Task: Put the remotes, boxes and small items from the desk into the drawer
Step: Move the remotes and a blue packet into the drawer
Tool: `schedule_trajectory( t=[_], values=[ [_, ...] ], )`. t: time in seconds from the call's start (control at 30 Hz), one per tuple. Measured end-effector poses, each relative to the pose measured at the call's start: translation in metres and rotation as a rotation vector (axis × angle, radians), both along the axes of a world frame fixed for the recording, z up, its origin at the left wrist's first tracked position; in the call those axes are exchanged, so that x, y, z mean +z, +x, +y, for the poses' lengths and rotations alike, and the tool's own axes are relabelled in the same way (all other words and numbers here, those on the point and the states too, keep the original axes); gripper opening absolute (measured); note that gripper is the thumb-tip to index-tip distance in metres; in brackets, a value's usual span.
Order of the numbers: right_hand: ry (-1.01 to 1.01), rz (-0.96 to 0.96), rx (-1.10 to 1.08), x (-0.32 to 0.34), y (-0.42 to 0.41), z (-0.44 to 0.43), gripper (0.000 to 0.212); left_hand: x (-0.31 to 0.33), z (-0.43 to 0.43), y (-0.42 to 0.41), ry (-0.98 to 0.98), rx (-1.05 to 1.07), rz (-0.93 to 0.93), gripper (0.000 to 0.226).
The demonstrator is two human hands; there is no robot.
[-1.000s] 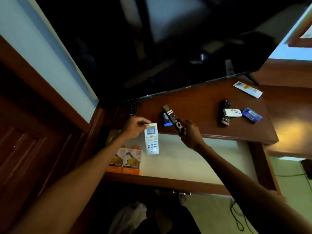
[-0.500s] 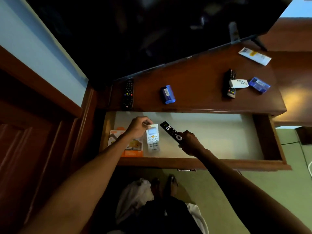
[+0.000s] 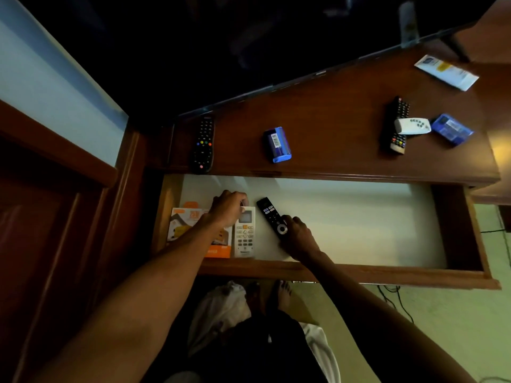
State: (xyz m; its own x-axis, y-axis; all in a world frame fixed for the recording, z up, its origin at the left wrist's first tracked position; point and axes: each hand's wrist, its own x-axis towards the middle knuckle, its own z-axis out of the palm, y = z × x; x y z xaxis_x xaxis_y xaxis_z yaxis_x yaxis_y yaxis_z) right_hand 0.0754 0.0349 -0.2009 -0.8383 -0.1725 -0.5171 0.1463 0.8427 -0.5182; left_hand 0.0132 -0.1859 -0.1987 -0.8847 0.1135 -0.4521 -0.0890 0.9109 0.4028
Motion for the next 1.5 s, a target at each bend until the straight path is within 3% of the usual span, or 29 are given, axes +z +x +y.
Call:
schedule_trajectory(
  t=[0.17, 0.3, 0.77, 0.93, 1.13, 1.23, 1.33, 1.43, 1.5],
  values=[
    [0.031, -0.09, 0.101, -0.003, -0.002, -0.012, 0.072, -0.002, -0.002, 0.002, -0.037, -0.009, -0.017, 0.018],
    [-0.065, -0.109, 0.092, -0.004, -0.006, -0.019, 0.07, -0.001, -0.006, 0.001, -0.025, -0.016, -0.04, 0.021],
    [0.037, 0.026, 0.31, -0.009, -0.008, -0.022, 0.098, -0.002, -0.01, 0.014, -0.011, -0.006, -0.03, 0.049],
    [0.071, 0.031, 0.33, -0.01, -0.009, -0.024, 0.091, 0.002, -0.013, 0.022, -0.055, -0.021, -0.017, 0.048],
    [0.076, 0.054, 0.35, 0.017, -0.018, -0.019, 0.064, 0.048, -0.015, 0.035, 0.13, 0.055, 0.111, 0.032],
    [0.049, 0.13, 0.364, 0.047, -0.033, -0.018, 0.039, 0.085, -0.019, 0.04, 0.147, 0.091, 0.274, 0.025],
    [0.006, 0.248, 0.327, 0.078, -0.054, -0.021, 0.028, 0.112, -0.026, 0.027, 0.133, 0.225, 0.491, 0.022],
    [-0.041, 0.323, 0.272, 0.103, -0.076, -0.027, 0.026, 0.123, -0.035, 0.001, 0.121, 0.401, 0.56, 0.035],
    [-0.057, 0.359, 0.225, 0.115, -0.086, -0.031, 0.025, 0.124, -0.04, -0.015, 0.075, 0.499, 0.402, 0.062]
  ],
)
